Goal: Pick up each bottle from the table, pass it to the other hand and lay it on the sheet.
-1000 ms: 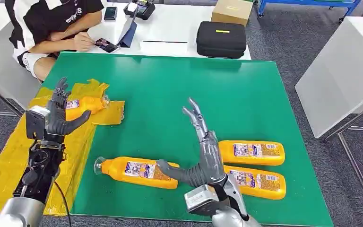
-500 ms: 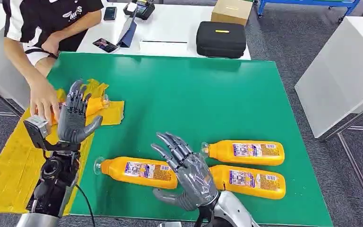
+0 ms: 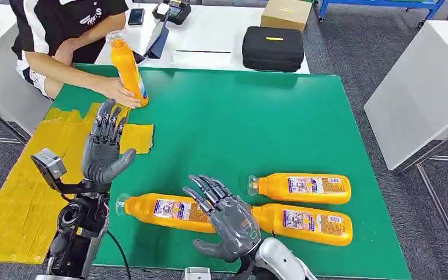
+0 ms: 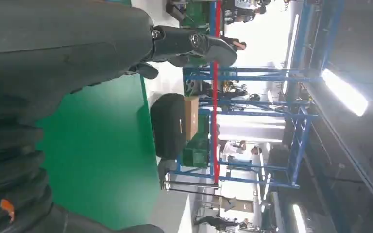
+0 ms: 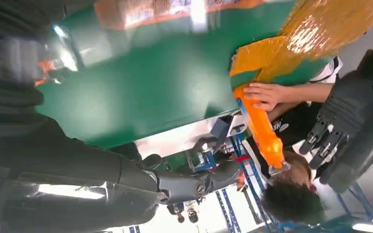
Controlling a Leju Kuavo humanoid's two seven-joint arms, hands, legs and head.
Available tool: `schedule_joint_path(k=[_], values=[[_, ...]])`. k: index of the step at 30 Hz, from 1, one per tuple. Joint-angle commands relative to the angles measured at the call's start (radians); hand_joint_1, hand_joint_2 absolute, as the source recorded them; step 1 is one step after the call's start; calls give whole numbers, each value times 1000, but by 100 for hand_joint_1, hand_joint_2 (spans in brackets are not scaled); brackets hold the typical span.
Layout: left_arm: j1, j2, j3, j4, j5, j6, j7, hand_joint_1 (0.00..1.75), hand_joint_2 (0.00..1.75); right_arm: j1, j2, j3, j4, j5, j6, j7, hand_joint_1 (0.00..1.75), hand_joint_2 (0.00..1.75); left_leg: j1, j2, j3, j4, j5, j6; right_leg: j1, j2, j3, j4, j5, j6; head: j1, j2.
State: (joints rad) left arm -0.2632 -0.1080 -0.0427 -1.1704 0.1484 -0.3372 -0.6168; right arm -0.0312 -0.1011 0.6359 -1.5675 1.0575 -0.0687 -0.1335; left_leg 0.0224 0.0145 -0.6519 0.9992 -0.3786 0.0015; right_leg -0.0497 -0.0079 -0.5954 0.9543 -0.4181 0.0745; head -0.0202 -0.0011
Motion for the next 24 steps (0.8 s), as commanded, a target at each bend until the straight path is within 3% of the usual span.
schedule_joint_path(k=[1, 4, 12, 15, 16, 24], values=[[-14, 0, -5, 11, 3, -2, 6, 0, 175, -32, 13, 21, 82, 2, 7, 4, 0, 175, 1, 0, 6, 0, -3, 1, 1, 1, 5, 0, -2, -6, 0, 0], [-16, 1, -7, 18, -2, 0, 14, 0, 175, -45, 21, 24, 100, 19, 16, 19, 0, 175, 1, 0, 5, 0, -2, 1, 1, 1, 5, 0, -2, -6, 0, 0], [-23, -16, -27, 47, -8, 11, 11, 0, 175, -193, 119, 63, 380, 64, 41, 13, 0, 175, 1, 1, 4, -1, -1, 0, 1, 2, 4, -1, 0, -4, 0, 0], [-20, -17, -26, 45, -5, 9, 8, 0, 175, -214, 142, 67, 432, 65, 41, 8, 0, 175, 1, 1, 13, 0, -5, 1, 2, 3, 11, 0, -4, -12, 0, 0], [-21, -17, -25, 43, -3, 7, 7, 0, 175, -221, 149, 68, 447, 65, 44, 9, 0, 175, 1, 2, 6, -1, -1, 1, 1, 3, 5, -1, -1, -5, 1, 0], [11, -33, -12, -34, 15, -14, 37, 0, 175, -283, 180, 104, 579, 85, 31, 44, 0, 175, 1, 1, 5, 0, -2, 1, 1, 3, 4, 0, -1, -5, 0, 0]])
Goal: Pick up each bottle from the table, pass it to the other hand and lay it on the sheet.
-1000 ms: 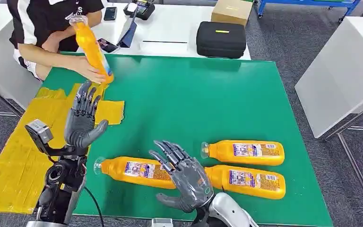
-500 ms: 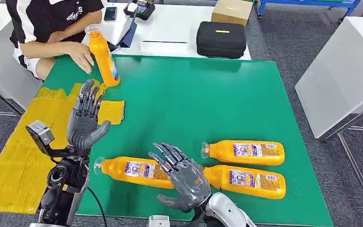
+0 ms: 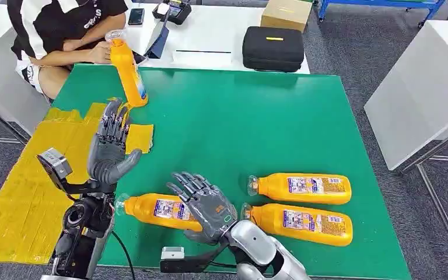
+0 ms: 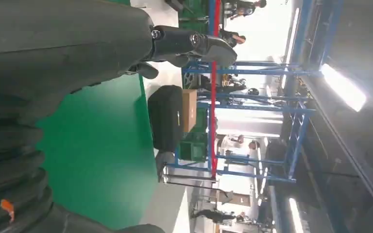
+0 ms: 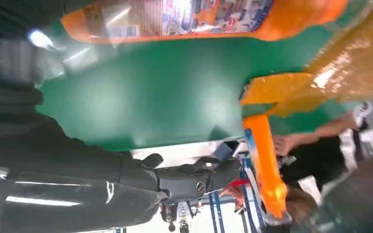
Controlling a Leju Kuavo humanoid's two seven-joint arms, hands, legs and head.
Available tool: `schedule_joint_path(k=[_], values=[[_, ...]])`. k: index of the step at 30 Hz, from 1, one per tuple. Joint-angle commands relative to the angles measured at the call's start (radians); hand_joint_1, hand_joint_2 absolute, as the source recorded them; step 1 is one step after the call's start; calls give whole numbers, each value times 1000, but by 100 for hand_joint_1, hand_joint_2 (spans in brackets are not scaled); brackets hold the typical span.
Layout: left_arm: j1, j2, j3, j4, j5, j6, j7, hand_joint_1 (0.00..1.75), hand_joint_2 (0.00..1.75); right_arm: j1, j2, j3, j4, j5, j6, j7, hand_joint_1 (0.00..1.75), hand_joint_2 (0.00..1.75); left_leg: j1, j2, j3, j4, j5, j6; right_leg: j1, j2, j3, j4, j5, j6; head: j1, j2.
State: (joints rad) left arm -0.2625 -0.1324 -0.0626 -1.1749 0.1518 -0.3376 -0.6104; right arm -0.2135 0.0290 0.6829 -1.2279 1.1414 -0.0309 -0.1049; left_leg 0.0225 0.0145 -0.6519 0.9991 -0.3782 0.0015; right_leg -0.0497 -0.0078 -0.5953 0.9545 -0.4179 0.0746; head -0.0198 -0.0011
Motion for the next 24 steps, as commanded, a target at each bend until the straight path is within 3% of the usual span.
schedule_joint_path(k=[1, 7, 24], values=[[19, -9, 9, -45, 12, -13, 31, 0, 175, -111, 58, 63, 264, 6, -4, 20, 0, 175, 0, 1, 6, 0, -2, 1, 1, 2, 5, 0, -1, -6, 0, 0], [12, -1, 8, -29, 13, -8, 32, 0, 175, -144, 96, 75, 343, 4, 22, 26, 0, 175, 1, 1, 6, 0, -3, 1, 1, 3, 5, 0, -2, -7, 0, 0], [3, -18, 1, -17, 39, -5, 47, 0, 175, -173, 106, 69, 497, 5, 63, 81, 0, 175, 0, 0, 5, 0, -2, 1, 1, 1, 4, 0, -2, -6, 0, 0]])
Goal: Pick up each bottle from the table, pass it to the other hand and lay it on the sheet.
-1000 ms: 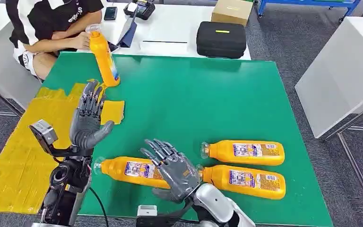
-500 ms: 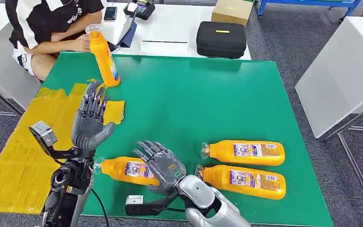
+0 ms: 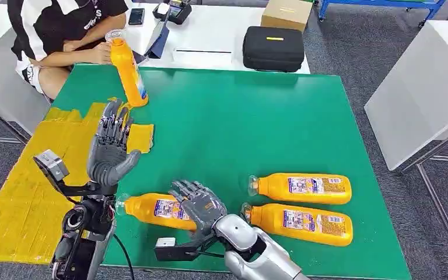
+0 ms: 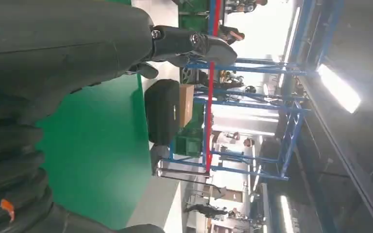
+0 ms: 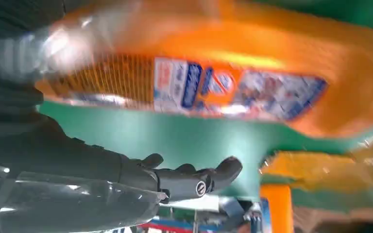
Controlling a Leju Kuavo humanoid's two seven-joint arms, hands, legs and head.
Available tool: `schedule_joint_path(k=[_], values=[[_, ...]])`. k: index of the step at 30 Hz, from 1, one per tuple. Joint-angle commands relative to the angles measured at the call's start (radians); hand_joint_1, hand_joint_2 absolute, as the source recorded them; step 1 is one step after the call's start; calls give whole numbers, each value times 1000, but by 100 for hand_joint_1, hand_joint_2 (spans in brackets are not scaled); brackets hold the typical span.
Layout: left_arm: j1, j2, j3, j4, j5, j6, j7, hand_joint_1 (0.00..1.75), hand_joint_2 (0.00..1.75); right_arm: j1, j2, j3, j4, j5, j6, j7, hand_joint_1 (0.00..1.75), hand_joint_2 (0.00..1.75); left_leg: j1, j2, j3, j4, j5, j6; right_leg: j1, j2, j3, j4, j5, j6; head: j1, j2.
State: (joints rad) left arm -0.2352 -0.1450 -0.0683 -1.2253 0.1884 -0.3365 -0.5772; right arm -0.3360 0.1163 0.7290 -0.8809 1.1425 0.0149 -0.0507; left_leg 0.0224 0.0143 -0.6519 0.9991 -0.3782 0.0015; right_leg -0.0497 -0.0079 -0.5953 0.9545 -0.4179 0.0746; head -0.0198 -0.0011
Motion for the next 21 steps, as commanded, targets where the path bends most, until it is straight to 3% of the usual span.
schedule_joint_path(k=[1, 16, 17, 18, 19, 21], values=[[-26, -6, 8, 37, 1, -7, 13, 0, 175, -51, 20, 22, 158, 7, 20, 31, 0, 175, 0, -1, 3, 0, -1, 0, 1, 0, 3, 0, -1, -4, 0, 0], [-20, -7, 1, 17, -16, -11, 17, 0, 175, -71, 35, 21, 223, 9, 35, 29, 0, 175, 1, -1, 7, 0, -3, 1, 1, 1, 6, 0, -2, -6, 0, 0], [-18, -8, 0, 12, -16, -11, 17, 0, 175, -72, 36, 20, 229, 8, 32, 26, 17, 175, 0, -1, 4, 0, -1, 1, 1, 0, 4, 0, -1, -4, 0, 0], [-13, -8, -1, 0, -18, -9, 17, 0, 175, -76, 39, 18, 244, 13, 15, 23, 145, 175, 1, -1, 6, 0, -2, 1, 1, 0, 5, 0, -2, -6, 0, 0], [-11, -6, -2, -5, -19, -8, 17, 0, 175, -76, 40, 18, 249, 15, 10, 23, 171, 175, 1, -2, 8, 1, -3, 1, 1, 0, 7, 0, -3, -8, 0, 0], [-8, -4, -2, -13, -19, -8, 18, 0, 175, -74, 41, 11, 248, 15, -7, 19, 175, 175, 1, -1, 8, 0, -3, 1, 1, 0, 7, 0, -2, -7, 0, 0]])
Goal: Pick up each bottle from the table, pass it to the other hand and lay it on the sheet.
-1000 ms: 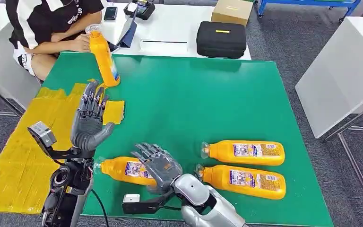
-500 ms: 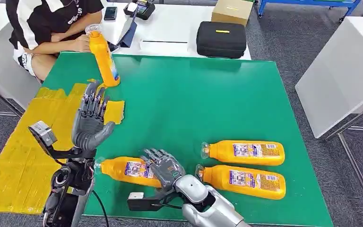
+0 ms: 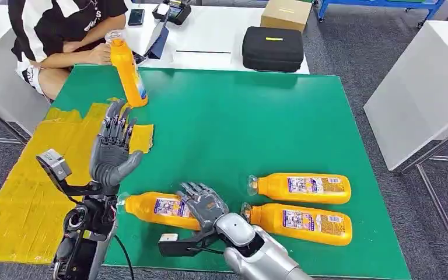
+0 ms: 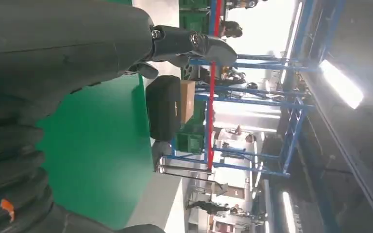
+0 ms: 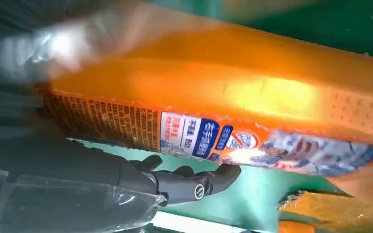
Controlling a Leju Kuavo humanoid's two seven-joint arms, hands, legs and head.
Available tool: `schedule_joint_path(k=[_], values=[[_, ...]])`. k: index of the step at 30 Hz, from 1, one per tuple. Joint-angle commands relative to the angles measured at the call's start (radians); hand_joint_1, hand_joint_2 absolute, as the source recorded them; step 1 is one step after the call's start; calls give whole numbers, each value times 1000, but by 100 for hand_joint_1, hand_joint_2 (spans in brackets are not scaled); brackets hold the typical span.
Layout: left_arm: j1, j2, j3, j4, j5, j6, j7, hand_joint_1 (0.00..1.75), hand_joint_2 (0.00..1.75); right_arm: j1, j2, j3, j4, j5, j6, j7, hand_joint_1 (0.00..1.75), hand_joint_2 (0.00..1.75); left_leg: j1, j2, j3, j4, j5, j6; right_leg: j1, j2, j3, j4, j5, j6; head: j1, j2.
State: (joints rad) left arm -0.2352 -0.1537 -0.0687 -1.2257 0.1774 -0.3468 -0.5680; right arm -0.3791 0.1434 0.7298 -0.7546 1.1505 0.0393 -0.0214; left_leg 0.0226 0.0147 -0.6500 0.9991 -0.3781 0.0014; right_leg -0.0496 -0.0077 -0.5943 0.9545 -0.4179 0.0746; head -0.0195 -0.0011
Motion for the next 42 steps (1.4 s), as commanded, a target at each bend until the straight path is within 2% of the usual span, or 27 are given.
schedule_joint_path(k=[1, 8, 12, 18, 21, 22, 26, 36, 38, 42], values=[[-8, 8, -1, -14, -8, 2, 10, 0, 175, -29, 14, 5, 118, 6, -39, -11, 175, 175, 0, -1, 4, 0, -1, 1, 1, 0, 4, 0, -1, -5, 0, 0], [-15, 19, -11, 4, -1, 5, 8, 0, 175, -22, 16, -14, 97, 9, -52, -6, 175, 175, 0, -1, 3, 0, -1, 0, 1, 0, 3, 0, -1, -3, 0, 0], [-5, 23, -27, -14, 6, 13, 5, 0, 175, -2, 10, -70, 44, -12, -112, 3, 175, 175, 0, -2, 5, 0, -2, 1, 1, 0, 6, 0, -2, -6, 0, 0], [24, 26, -57, -58, -39, 70, 53, 0, 175, 109, -30, -291, -306, -91, -323, -5, 175, 175, 0, -2, 1, 1, -2, 1, 0, -1, 2, 1, -2, -5, 0, 0], [24, 26, -58, -56, -39, 74, 53, 0, 175, 132, -37, -321, -372, -91, -335, -13, 175, 175, 0, -3, 0, 0, -1, 1, 0, -2, 1, 1, -1, -3, 0, 0], [24, 26, -58, -56, -39, 74, 53, 0, 175, 134, -37, -321, -372, -91, -335, -12, 175, 175, 0, -4, 3, 2, -3, 1, 1, -2, 4, 2, -3, -6, -1, 0], [7, 23, -76, -32, -39, 80, 55, 0, 175, 178, -15, -405, -456, -176, -543, -122, 175, 175, 0, -3, 0, 0, -1, 0, 0, -2, 1, 0, -1, -4, 0, 0], [0, 21, -82, -18, -38, 82, 56, 0, 175, 192, -20, -416, -476, -190, -558, -132, 175, 175, 0, -2, 2, 0, -2, 1, 1, -1, 3, 0, -2, -5, 0, 0], [-10, 25, -97, -4, -43, 90, 57, 0, 175, 205, -5, -443, -507, -258, -661, -195, 175, 175, 0, -3, 3, 0, -2, 0, 1, -2, 3, 1, -2, -6, 0, 0], [-24, 31, -134, 23, -43, 103, 55, 0, 175, 240, 21, -507, -579, -340, -737, -297, 175, 175, 0, -3, 1, 0, -1, 1, 0, -2, 2, 0, -2, -4, 0, 0]])
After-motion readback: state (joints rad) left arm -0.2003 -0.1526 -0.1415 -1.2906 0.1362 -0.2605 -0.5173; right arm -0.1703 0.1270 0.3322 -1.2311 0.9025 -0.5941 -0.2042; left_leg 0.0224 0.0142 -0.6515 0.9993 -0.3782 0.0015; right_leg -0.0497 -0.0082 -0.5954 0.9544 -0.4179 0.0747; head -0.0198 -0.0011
